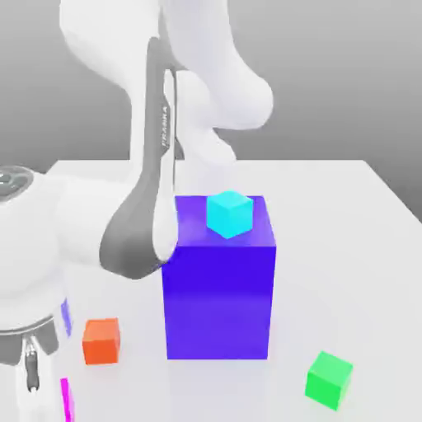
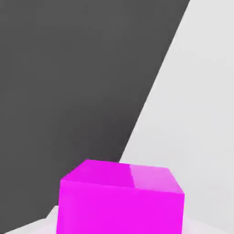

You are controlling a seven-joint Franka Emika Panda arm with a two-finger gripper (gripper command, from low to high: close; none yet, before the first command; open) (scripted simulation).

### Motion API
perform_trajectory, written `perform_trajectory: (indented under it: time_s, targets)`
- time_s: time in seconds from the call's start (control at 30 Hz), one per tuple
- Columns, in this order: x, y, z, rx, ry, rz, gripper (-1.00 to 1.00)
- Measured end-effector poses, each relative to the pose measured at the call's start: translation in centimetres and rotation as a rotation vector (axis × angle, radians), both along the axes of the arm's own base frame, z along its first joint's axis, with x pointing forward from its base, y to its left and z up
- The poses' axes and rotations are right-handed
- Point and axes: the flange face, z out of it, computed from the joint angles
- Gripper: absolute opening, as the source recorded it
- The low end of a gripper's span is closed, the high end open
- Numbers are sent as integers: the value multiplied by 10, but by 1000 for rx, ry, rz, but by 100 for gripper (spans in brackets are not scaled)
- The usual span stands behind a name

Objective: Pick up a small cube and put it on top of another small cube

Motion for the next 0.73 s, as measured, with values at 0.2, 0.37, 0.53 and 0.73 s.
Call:
perform_trajectory:
  time_s: [0.2, 0.37, 0.53, 0.73]
  targets:
    - [-19, 151, 27, 24, -5, 2, -100]
    - [-71, 261, 37, 14, 10, 1, -100]
    - [-106, 297, 3, -22, 33, -7, -100]
    - [-109, 298, -34, -24, 35, -7, 100]
